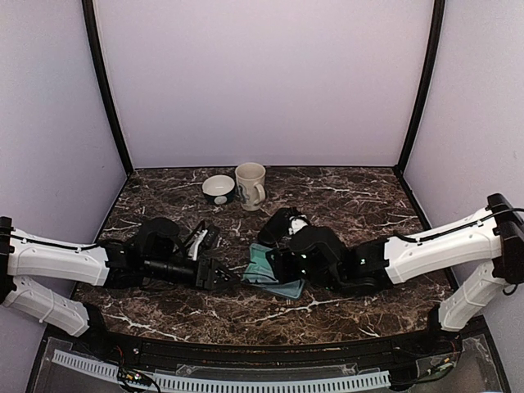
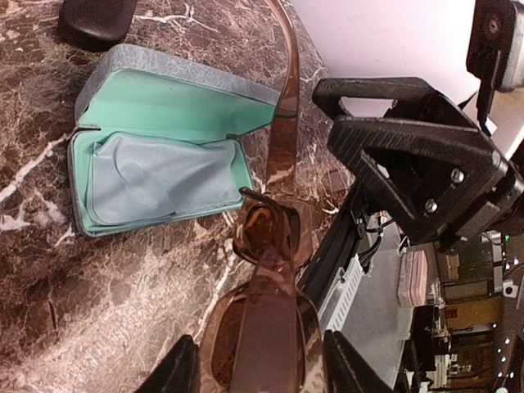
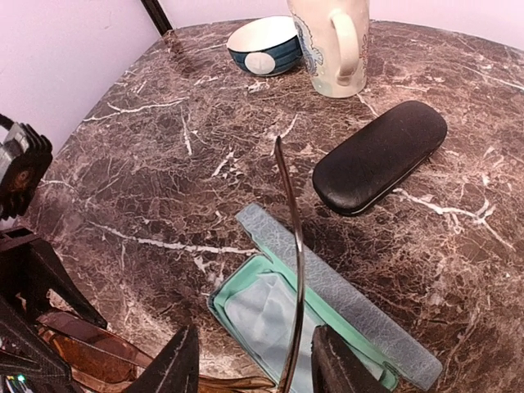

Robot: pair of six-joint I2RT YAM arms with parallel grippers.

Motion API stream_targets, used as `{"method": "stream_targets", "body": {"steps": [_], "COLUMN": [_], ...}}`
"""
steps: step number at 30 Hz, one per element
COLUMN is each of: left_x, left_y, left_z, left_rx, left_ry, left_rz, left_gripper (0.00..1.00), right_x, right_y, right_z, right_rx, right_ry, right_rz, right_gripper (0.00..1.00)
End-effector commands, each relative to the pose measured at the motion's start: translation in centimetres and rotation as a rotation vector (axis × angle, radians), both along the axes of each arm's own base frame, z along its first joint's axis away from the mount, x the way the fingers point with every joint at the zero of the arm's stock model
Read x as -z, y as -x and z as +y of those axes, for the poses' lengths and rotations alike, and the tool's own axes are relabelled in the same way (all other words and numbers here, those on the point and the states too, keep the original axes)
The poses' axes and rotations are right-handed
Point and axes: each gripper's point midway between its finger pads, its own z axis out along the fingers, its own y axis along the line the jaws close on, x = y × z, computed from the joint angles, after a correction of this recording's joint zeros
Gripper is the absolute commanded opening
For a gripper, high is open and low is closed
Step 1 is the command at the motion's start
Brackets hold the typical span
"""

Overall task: Organize the sunglasses
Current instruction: Pass from the right arm to the left, then fold the left temple of the sunglasses with the sunglasses.

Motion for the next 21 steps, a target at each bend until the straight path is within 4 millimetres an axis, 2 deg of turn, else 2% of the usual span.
{"method": "stream_targets", "body": {"steps": [1, 6, 10, 12, 15, 21], "left_x": [-1.7, -1.8, -2.1, -2.3, -2.6, -2.7], "left_y": [-0.4, -0.2, -0.1, -0.1, -0.1, -0.1], "left_z": [-0.6, -0.8, -1.0, -1.0, -1.1, -1.1], "left_rx": [0.047, 0.083, 0.094, 0.099, 0.101, 0.097], "left_ry": [0.019, 0.011, 0.026, 0.033, 0.043, 0.045], "left_rz": [-0.098, -0.122, -0.130, -0.135, -0.139, -0.141], "left_gripper": [0.00, 0.00, 0.00, 0.00, 0.00, 0.00], "right_x": [-2.6, -4.5, -3.9, -3.2, -2.1, -0.6], "right_y": [-0.3, -1.3, -2.8, -3.2, -3.5, -3.2], "right_z": [-0.5, -3.1, -5.9, -6.5, -6.4, -3.7], "right_rx": [-0.019, 0.031, 0.118, 0.139, 0.138, 0.047], "right_ry": [-0.086, -0.118, -0.069, -0.036, 0.009, 0.040], "right_rz": [-0.029, -0.052, -0.031, -0.016, 0.009, 0.047], "right_gripper": [0.49, 0.47, 0.45, 0.44, 0.44, 0.41]}}
